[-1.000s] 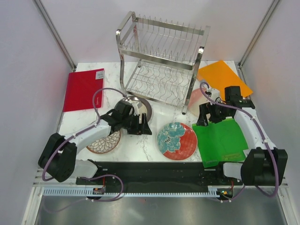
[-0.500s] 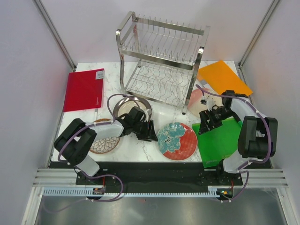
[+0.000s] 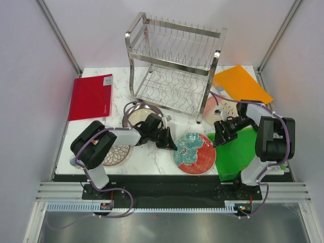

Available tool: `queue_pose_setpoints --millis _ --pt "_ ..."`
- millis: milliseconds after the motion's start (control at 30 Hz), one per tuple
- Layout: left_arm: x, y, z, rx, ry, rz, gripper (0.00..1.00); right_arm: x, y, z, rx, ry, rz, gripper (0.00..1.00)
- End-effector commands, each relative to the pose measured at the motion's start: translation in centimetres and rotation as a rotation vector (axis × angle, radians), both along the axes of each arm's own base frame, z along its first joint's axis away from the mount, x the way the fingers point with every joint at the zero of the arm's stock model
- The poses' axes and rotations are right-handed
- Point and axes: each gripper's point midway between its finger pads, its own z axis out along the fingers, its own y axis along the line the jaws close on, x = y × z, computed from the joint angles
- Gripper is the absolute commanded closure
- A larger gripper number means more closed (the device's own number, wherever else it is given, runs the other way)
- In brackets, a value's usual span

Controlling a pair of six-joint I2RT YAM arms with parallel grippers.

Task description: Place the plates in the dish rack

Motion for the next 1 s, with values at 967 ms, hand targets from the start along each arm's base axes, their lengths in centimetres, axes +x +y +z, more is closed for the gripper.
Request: queue_pose_setpoints --millis 967 --pt "1.1 -7.3 14.3 -0.611 -0.099 -0.331 0.98 1.5 1.5 1.0 0.161 0.036 0.058 0.19"
